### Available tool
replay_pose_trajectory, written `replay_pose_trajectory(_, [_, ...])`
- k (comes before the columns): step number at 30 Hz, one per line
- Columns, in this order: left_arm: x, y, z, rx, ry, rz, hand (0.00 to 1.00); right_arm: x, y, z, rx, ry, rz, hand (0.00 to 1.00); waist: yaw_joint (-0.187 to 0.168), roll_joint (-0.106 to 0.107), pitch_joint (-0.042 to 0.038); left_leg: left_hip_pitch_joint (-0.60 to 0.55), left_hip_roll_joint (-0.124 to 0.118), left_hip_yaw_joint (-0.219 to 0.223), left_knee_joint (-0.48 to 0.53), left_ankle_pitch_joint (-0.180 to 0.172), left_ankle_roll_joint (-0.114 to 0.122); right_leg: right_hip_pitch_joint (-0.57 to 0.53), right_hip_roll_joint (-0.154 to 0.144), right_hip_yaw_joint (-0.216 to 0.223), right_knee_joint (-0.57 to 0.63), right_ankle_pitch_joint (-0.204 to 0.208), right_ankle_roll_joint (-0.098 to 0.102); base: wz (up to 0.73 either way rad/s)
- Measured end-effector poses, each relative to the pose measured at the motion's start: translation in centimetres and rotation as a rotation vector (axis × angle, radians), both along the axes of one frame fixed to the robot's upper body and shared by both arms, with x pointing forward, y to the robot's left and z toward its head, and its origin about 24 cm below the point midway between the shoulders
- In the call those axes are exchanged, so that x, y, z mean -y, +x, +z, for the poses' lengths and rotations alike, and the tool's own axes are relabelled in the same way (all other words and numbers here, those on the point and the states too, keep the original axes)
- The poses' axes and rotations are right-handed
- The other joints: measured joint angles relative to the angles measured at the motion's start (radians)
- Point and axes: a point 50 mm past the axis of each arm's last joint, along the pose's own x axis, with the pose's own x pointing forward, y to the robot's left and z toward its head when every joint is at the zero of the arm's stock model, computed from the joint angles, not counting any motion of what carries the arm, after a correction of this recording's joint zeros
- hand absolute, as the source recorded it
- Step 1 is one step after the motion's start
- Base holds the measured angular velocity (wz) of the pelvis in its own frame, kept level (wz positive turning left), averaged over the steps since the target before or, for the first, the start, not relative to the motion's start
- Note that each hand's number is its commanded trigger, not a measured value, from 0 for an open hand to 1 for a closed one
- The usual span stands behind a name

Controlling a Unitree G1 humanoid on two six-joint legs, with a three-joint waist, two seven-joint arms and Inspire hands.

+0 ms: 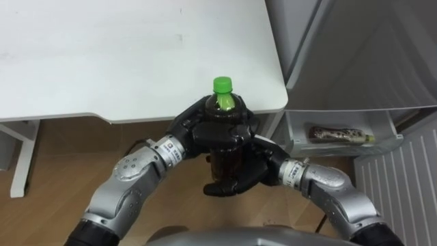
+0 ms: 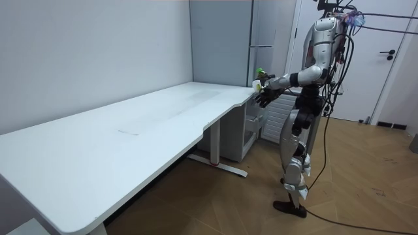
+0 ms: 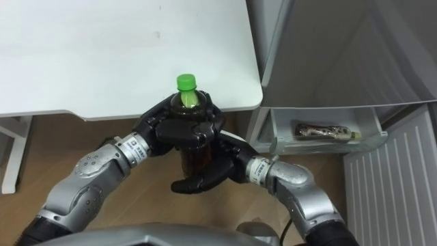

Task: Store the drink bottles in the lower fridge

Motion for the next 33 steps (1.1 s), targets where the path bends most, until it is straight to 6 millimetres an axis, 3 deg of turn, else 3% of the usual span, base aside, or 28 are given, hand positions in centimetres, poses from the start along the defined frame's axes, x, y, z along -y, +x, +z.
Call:
replay_pose_trajectory(12, [0.1,-0.1,0.0,-0.002,-0.009,-0.016,1.0,0.0,-0.3,-0.1,-0.005,0.002,0.016,1.0,0.0,0.0,0.0002,-0.003,0.001,0.0,0.007,0.0,0.0,0.001,0.0,0.0,0.003,0.001,-0.001,0.0])
replay_pose_trajectory(13, [0.2,-0.1,0.0,-0.003,-0.016,-0.015,0.95,0.0,-0.3,-0.1,-0.004,0.002,0.012,1.0,0.0,0.0,0.0002,-0.002,0.0,0.0,0.007,0.0,0.0,0.001,0.0,0.0,0.003,0.001,-0.001,0.0])
replay_pose_trajectory(14, [0.3,-0.1,0.0,-0.005,-0.023,-0.013,0.87,0.0,-0.3,-0.1,-0.001,0.001,0.01,1.0,0.001,-0.001,0.0003,-0.002,0.0,0.0,0.007,0.0,0.0,0.001,0.0,0.0,0.003,0.001,-0.001,0.0])
replay_pose_trajectory(15, [0.3,-0.1,0.0,-0.005,-0.023,-0.013,0.52,0.0,-0.3,-0.1,-0.001,0.001,0.01,1.0,0.001,-0.001,0.0003,-0.002,0.0,0.001,0.007,0.0,0.0,0.001,0.0,0.0,0.003,0.001,-0.001,0.0])
replay_pose_trajectory(16, [0.3,-0.1,0.0,-0.005,-0.023,-0.013,0.0,0.0,-0.3,-0.1,-0.002,0.001,0.01,1.0,0.001,-0.001,0.0003,-0.001,0.001,0.001,0.007,0.0,0.0,0.001,0.0,0.0,0.003,0.001,-0.001,0.0])
replay_pose_trajectory(28, [0.0,0.0,0.0,0.016,0.024,-0.013,0.0,0.0,-0.6,-0.2,-0.015,0.012,0.005,1.0,-0.002,-0.01,-0.0001,0.003,0.001,0.006,0.007,0.0,0.0,0.001,0.0,0.002,0.003,0.001,-0.001,0.0])
replay_pose_trajectory(33, [0.2,0.4,1.3,0.084,0.042,-0.001,0.0,-0.2,-0.7,-0.1,-0.008,0.057,-0.019,1.0,-0.003,-0.023,0.0006,-0.001,0.002,0.011,0.008,-0.001,0.001,0.001,0.001,0.006,0.001,0.001,-0.001,-0.02])
